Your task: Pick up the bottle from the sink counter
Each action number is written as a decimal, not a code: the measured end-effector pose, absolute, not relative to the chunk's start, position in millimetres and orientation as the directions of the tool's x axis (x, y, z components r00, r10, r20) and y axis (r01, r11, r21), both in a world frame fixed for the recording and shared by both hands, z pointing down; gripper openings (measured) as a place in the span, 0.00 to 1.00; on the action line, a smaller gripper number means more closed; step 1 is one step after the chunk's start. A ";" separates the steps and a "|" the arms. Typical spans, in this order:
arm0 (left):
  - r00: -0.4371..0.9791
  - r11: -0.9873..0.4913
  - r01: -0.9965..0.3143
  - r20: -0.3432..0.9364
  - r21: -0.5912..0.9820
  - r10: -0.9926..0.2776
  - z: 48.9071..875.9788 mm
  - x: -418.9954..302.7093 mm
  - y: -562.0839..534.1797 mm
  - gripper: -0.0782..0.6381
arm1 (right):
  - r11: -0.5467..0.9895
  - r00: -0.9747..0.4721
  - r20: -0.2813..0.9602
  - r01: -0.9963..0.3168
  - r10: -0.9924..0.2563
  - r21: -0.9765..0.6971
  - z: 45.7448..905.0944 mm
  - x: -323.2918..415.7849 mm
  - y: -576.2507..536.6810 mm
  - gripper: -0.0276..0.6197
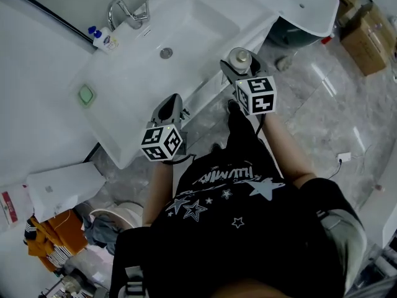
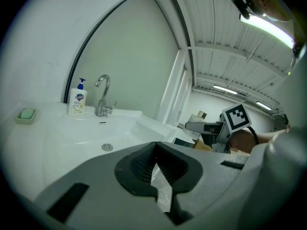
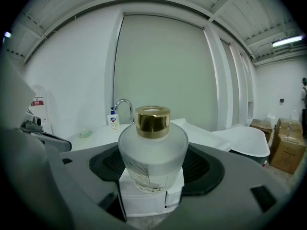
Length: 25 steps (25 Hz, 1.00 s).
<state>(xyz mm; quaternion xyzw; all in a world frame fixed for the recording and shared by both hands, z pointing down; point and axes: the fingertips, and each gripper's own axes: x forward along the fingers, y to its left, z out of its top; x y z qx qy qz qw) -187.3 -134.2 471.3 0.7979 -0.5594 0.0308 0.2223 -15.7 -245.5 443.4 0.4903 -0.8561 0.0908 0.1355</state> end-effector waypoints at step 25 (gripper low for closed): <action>0.425 -0.327 -0.886 0.296 0.328 -0.855 472.4 -166.2 -86.9 0.12 | 0.502 -0.489 0.302 -0.864 -0.818 -0.038 427.2 -2.4 -172.1 0.55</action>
